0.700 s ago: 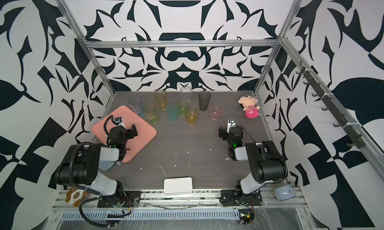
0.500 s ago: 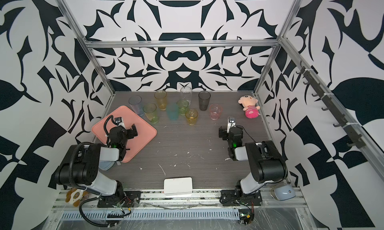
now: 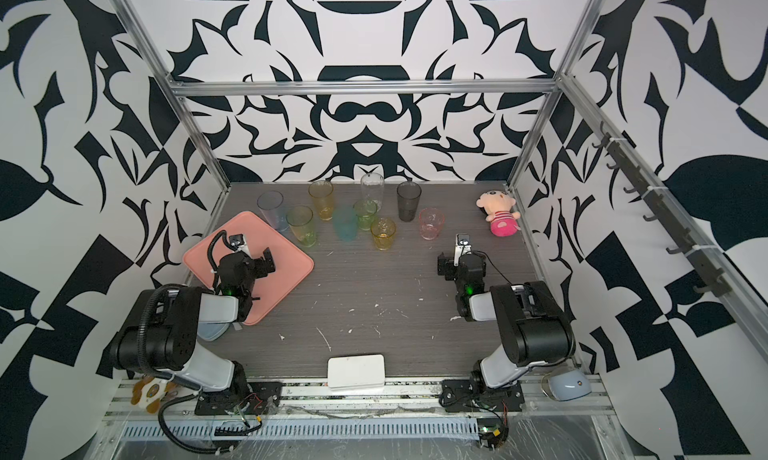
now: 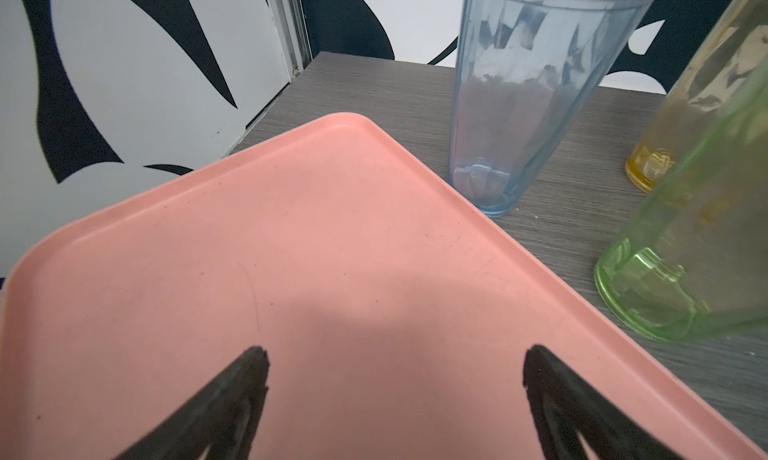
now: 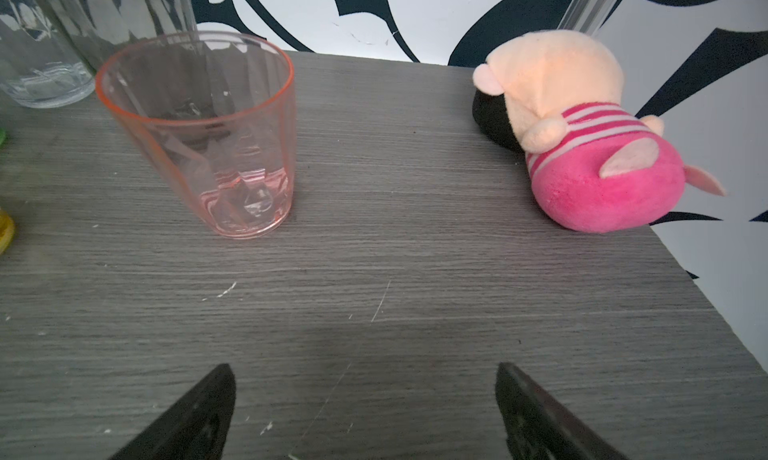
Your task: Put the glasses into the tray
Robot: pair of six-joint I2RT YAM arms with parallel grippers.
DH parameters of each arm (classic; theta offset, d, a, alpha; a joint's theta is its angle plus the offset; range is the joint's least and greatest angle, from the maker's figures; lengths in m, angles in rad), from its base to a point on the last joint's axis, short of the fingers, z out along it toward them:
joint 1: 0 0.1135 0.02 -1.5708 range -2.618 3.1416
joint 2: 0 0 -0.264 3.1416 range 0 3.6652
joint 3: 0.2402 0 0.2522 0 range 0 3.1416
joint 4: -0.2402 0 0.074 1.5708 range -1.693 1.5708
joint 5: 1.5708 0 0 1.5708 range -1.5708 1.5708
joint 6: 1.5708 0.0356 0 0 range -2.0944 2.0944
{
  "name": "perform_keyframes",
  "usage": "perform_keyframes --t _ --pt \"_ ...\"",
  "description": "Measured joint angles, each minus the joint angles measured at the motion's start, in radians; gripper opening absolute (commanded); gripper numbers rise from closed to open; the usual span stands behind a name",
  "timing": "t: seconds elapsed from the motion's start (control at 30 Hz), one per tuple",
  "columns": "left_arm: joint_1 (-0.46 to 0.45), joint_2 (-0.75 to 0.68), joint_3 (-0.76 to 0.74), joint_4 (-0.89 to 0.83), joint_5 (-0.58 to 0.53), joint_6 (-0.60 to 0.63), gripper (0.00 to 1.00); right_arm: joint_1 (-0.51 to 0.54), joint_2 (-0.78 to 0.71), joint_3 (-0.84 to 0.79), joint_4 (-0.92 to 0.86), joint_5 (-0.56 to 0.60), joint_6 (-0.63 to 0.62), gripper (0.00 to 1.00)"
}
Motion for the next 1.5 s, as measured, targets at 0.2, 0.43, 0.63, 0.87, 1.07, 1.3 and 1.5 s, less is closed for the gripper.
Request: perform_keyframes --t 0.2,0.43,0.63,0.87,1.07,1.3,1.5 --pt "0.005 0.000 0.000 0.000 0.000 -0.002 0.99 0.000 -0.005 -0.010 0.011 0.013 0.003 1.00" --pt "-0.009 -0.217 0.006 -0.164 -0.003 -0.018 0.99 0.000 -0.220 -0.021 -0.183 0.101 0.065 1.00" --pt "-0.017 -0.496 0.165 -0.496 -0.058 -0.190 0.99 -0.001 -0.406 0.192 -0.595 0.169 0.224 0.99" --pt "-0.016 -0.564 0.358 -0.853 -0.002 -0.396 1.00 -0.001 -0.560 0.328 -0.946 0.002 0.377 0.94" --pt "-0.027 -0.496 0.451 -1.117 0.195 -0.479 0.99 -0.001 -0.625 0.408 -1.149 -0.251 0.461 0.98" --pt "-0.188 -0.444 0.470 -1.352 0.232 -0.489 0.99 0.007 -0.631 0.430 -1.297 -0.454 0.521 0.98" --pt "-0.325 -0.302 0.498 -1.470 0.191 -0.478 1.00 0.035 -0.597 0.449 -1.400 -0.528 0.528 0.97"
